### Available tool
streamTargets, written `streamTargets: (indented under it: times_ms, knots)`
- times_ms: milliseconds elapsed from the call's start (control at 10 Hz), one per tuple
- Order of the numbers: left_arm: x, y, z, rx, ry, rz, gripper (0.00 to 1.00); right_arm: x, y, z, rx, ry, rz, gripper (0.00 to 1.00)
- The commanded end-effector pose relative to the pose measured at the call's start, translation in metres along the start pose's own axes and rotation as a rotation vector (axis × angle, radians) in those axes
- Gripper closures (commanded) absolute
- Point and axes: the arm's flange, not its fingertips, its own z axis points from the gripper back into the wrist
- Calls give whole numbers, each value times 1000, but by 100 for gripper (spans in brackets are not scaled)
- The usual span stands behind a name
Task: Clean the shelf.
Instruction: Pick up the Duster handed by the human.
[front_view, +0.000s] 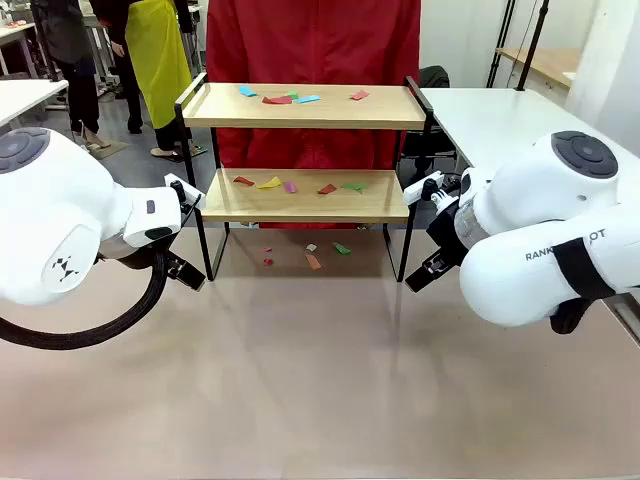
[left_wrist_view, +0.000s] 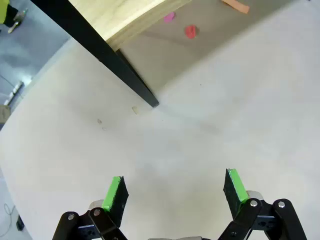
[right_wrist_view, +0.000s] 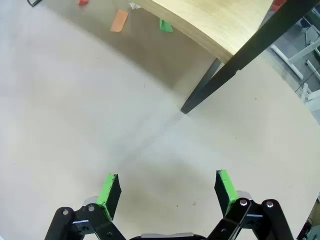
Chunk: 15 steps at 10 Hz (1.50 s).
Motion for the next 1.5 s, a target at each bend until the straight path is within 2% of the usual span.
streamTargets:
  times_ms: [0, 800, 900, 1000, 1100, 1300, 1400]
  knots:
    - [0, 0, 0, 0, 0, 0, 0, 0, 0, 0, 0, 0, 0, 0]
    - [0, 0, 0, 0, 0, 0, 0, 0, 0, 0, 0, 1, 1, 0]
    - [8, 9, 15, 2, -1, 7, 0, 14, -14, 18, -11, -20, -27, 0]
    - [18, 27, 39, -56, -19, 16, 0, 28, -38, 44, 21, -54, -51, 0]
    - [23, 43, 59, -58, -33, 15, 0, 36, -62, 65, 54, -76, -61, 0]
    - [25, 71, 97, -154, -71, -27, 0, 33, -111, 106, 168, -170, -92, 0]
    - [21, 96, 116, -240, -105, -97, 0, 21, -141, 127, 231, -240, -77, 0]
